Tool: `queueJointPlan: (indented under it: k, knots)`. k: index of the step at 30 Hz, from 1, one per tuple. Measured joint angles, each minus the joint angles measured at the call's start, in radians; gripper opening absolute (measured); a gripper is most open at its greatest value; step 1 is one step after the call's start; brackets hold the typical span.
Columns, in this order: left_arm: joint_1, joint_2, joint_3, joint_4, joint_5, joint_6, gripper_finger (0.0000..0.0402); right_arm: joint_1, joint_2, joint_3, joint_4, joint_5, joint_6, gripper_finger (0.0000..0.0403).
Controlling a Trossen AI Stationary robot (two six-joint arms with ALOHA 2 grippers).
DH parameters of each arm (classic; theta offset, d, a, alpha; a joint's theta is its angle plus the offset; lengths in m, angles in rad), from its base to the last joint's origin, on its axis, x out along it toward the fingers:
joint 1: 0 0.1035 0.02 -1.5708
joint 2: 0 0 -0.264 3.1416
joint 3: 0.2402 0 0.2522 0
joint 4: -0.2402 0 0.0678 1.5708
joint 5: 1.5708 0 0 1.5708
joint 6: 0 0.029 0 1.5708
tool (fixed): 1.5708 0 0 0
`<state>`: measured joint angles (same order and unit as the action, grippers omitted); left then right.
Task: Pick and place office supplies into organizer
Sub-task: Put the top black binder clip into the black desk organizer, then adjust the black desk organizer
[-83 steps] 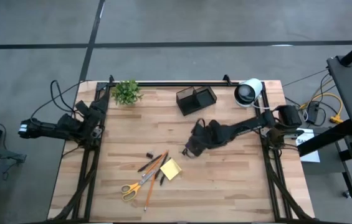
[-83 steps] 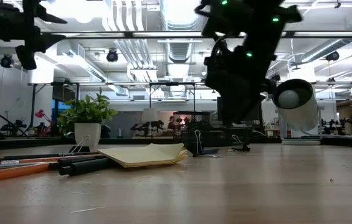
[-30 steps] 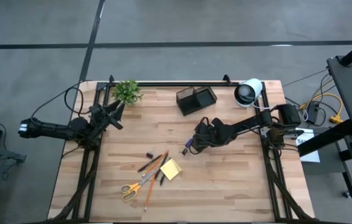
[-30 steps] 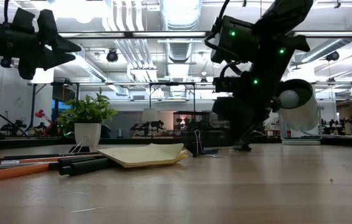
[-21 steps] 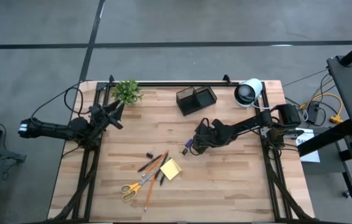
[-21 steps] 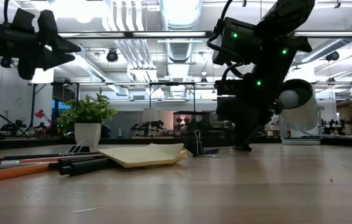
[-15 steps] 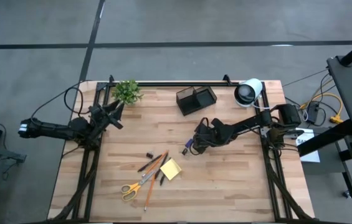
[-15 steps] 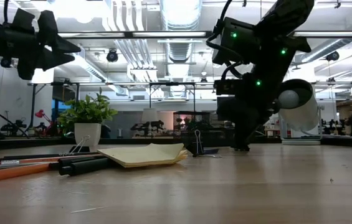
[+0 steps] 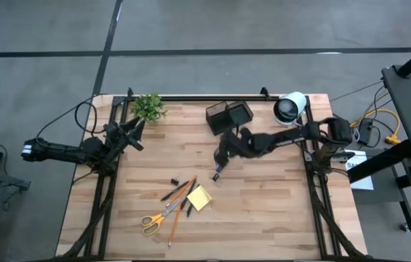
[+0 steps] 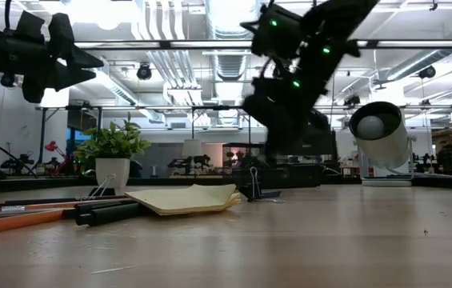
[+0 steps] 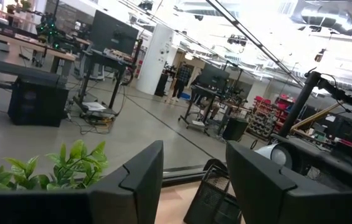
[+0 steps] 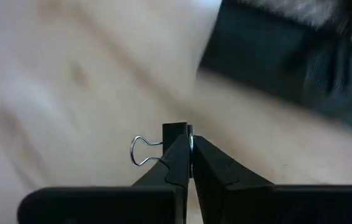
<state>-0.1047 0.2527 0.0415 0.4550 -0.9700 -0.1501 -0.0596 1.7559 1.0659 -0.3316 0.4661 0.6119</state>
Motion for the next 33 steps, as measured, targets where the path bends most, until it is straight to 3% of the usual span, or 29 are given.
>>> queueJointPlan:
  k: [7, 12, 22, 26, 33]
  knots:
    - [0.000, 0.000, 0.000, 0.000, 0.000, 0.000, 0.0159, -0.210, 0.010, 0.026, 0.035, -0.147, 0.026, 0.0008]
    - [0.000, -0.001, 0.000, 0.000, 0.000, 0.000, 0.0159, -0.286, 0.031, 0.039, 0.080, -0.195, -0.036, 0.0008]
    - [0.000, 0.000, 0.000, 0.000, 0.000, 0.000, 0.0159, -0.299, 0.154, 0.141, 0.071, -0.235, -0.101, 0.0008]
    - [0.000, 0.000, 0.000, 0.000, 0.000, 0.000, 0.0159, -0.300, 0.200, 0.199, -0.007, -0.211, -0.101, 0.0014]
    - [0.000, 0.000, 0.000, 0.000, -0.001, 0.000, 0.0159, -0.293, 0.203, 0.250, -0.097, -0.150, -0.126, 0.0079]
